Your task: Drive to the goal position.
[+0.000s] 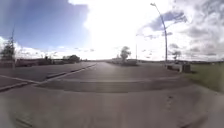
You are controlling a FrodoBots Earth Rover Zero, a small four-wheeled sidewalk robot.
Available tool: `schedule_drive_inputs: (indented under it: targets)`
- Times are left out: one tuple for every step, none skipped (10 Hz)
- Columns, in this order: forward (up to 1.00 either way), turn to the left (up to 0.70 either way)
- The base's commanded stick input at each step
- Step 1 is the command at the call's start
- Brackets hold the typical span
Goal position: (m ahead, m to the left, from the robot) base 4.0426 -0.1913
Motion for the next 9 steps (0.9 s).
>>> schedule_drive_inputs:
  targets:
    - [1.0, 0.0]
    - [1.0, 0.0]
    - [1.0, 0.0]
    - [1.0, 0.0]
    - [1.0, 0.0]
    - [1.0, 0.0]
    - [1.0, 0.0]
    - [1.0, 0.0]
    - [1.0, 0.0]
